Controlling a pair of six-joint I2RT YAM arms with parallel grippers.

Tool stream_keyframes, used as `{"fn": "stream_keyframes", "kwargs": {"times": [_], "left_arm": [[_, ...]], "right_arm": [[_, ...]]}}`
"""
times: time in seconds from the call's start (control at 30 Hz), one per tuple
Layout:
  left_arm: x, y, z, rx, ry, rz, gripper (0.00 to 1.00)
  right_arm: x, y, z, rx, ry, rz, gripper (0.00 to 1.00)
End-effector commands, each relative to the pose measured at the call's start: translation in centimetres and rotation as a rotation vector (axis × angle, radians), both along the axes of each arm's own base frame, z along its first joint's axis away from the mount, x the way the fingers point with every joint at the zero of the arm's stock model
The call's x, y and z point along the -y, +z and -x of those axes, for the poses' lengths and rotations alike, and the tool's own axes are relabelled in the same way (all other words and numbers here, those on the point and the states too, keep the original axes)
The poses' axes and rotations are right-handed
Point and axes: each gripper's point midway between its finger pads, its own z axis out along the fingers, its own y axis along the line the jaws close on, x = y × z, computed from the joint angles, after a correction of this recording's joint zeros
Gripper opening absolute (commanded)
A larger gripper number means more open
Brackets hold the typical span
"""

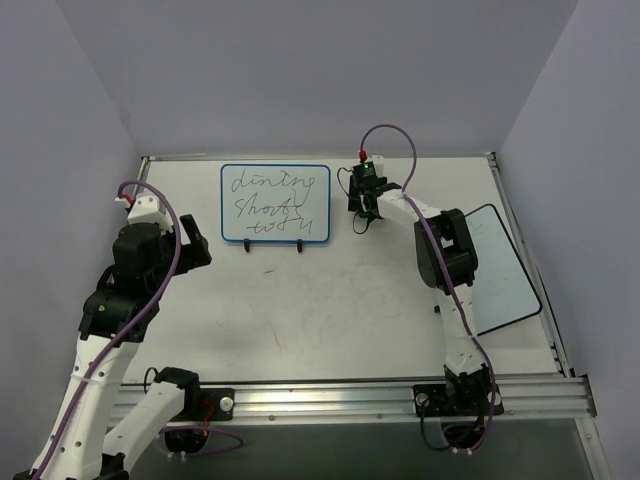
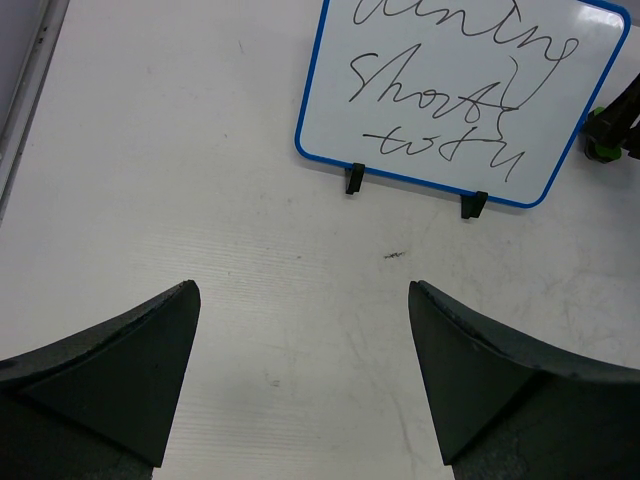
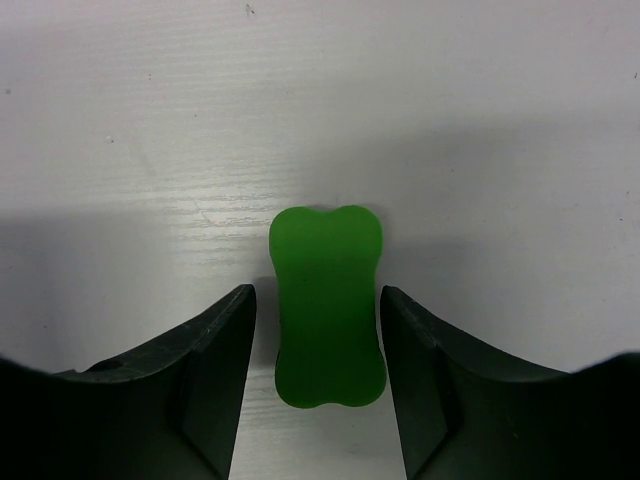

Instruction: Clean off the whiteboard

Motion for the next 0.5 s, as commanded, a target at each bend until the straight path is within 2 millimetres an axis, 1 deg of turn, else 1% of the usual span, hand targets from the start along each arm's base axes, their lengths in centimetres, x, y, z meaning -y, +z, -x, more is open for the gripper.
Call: {"fn": "stream_keyframes", "kwargs": {"times": [0.0,0.1,0.13,0.17,0.37,0.4,0.47], "left_arm": [[0.13,1.13,-0.44,0.042,-0.008,0.007,0.94],[0.17,1.09,-0.51,0.040,-0.009,0.007,0.94],[0.20,1.13,-0.48,0.042,-0.011,0.008,0.94],[0.20,1.13,-0.48,0.042,-0.011,0.008,0.94],[0.22,1.02,-0.51,0.037,-0.013,0.006,0.94],[0.26,1.05,-0.53,0.038,-0.014,0.007,0.94],[0.24,1.01,-0.56,0.037,-0.013,0.006,0.94]], "right_arm": [[0.28,1.00,-0.55,0.018,-0.018,-0.025,0.48],[0.35,0.79,-0.49,0.012,-0.021,-0.032,0.46],[0.19,1.14,-1.01,0.037,-0.020,-0.044,0.44],[0.22,1.27,-1.11,0.041,-0.021,-0.048,0.43],[0.58,1.12,-1.01,0.038,-0.031,-0.052,0.37],[0.55,1.13,-1.03,0.039,-0.029,-0.053,0.34],[0.56,1.17,-1.04,0.039,-0.027,-0.051,0.32]]}}
